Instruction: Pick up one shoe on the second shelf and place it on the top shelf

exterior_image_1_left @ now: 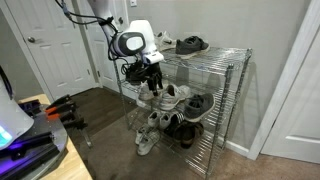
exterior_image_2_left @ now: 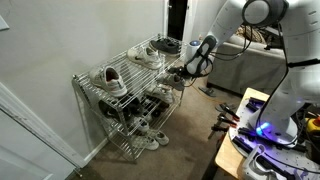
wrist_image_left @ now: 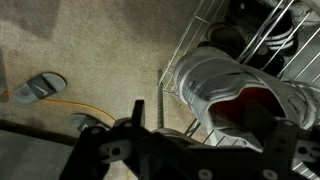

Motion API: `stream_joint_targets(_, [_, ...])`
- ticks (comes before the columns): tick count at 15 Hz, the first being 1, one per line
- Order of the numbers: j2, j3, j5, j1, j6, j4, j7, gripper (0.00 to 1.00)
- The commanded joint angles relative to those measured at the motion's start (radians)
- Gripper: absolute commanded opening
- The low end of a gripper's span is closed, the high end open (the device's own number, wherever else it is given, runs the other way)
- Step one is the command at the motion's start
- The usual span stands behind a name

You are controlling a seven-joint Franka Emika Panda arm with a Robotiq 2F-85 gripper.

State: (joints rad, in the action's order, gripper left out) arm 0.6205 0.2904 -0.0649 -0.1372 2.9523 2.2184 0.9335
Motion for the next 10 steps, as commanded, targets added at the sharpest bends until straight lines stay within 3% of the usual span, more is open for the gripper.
stream_joint_targets(1, [0.075,-0.002,-0.084,-0.003,-0.003,-0.058,0.030,1.00])
stream_joint_targets(9, [0.165,-0.041,-0.191,0.030,-0.070,-0.147,0.037,1.00])
stream_joint_targets(10, [0.171,-0.043,-0.194,0.031,-0.081,-0.154,0.035,0.91])
